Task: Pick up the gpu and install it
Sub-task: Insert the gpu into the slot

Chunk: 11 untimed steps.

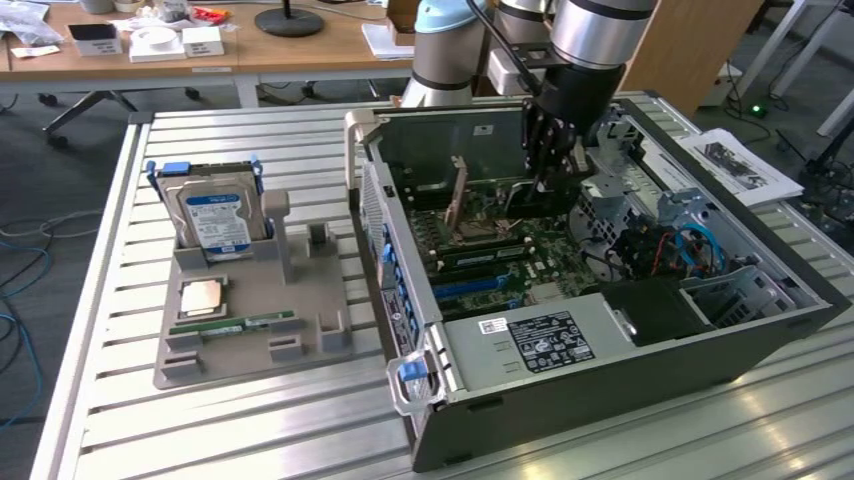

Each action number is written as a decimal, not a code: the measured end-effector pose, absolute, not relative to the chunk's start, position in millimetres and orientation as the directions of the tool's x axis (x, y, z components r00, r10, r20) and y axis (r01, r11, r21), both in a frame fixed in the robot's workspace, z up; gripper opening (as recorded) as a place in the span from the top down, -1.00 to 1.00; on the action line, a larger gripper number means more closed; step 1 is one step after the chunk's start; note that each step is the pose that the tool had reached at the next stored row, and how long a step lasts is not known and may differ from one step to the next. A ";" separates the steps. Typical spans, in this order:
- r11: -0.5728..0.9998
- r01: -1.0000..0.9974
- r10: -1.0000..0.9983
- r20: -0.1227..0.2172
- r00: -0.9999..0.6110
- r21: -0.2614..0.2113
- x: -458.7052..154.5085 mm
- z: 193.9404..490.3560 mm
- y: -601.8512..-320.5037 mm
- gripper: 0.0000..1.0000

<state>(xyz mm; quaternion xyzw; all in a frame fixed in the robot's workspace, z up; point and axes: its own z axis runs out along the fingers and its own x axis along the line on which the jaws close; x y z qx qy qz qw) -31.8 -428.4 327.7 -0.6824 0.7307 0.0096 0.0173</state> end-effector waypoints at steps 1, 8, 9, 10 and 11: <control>0.068 -0.998 -0.997 -0.038 -0.068 -0.010 -32.1 327.7 -428.4 0.47; 0.068 -0.998 -0.997 -0.039 -0.067 -0.015 -34.8 325.4 -429.1 0.47; 0.067 -0.998 -0.997 -0.039 -0.067 -0.016 -35.0 325.1 -430.1 0.47; 0.067 -0.998 -0.997 -0.040 -0.066 -0.016 -35.2 324.9 -431.9 0.47; 0.066 -0.998 -0.997 -0.041 -0.065 -0.016 -35.5 324.8 -434.0 0.47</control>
